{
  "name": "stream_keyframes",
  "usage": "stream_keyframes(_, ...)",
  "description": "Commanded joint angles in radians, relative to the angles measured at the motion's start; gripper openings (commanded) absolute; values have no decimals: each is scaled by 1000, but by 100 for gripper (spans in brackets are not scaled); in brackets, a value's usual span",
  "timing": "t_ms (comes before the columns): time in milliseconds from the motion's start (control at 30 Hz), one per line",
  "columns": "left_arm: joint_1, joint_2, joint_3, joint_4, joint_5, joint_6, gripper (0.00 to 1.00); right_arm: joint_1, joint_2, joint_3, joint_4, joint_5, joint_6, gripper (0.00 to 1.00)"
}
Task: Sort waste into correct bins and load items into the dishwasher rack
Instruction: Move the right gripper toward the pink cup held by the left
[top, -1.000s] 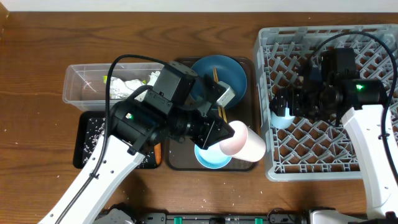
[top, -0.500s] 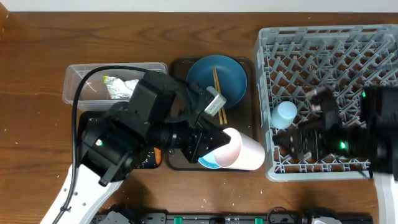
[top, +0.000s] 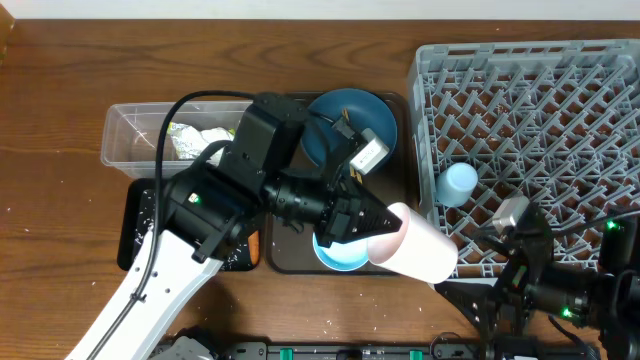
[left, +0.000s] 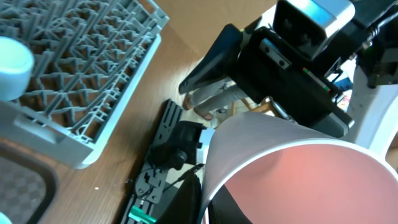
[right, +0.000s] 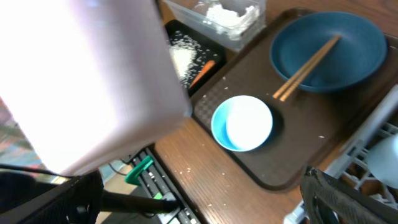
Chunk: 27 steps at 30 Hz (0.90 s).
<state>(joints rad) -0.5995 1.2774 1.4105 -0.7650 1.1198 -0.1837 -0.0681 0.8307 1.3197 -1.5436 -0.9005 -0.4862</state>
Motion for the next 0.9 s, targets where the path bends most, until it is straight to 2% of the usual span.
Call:
stream_keyframes(0, 5, 17, 3, 16, 58, -5, 8, -9, 0, 8, -27, -104, -109, 99)
stream_keyframes(200, 57, 33, 3, 23, 60, -5, 9, -9, 0, 8, -60, -158, -201, 99)
stream_keyframes(367, 66, 50, 3, 24, 156, -5, 9, -9, 0, 8, -53, -221, -280, 99)
stream_keyframes(600, 66, 71, 3, 35, 250, -5, 9, -9, 7, 8, -7, -240, -282, 99)
stream_keyframes(867, 66, 70, 3, 43, 261, -5, 9, -9, 10, 7, 23, -285, -282, 99)
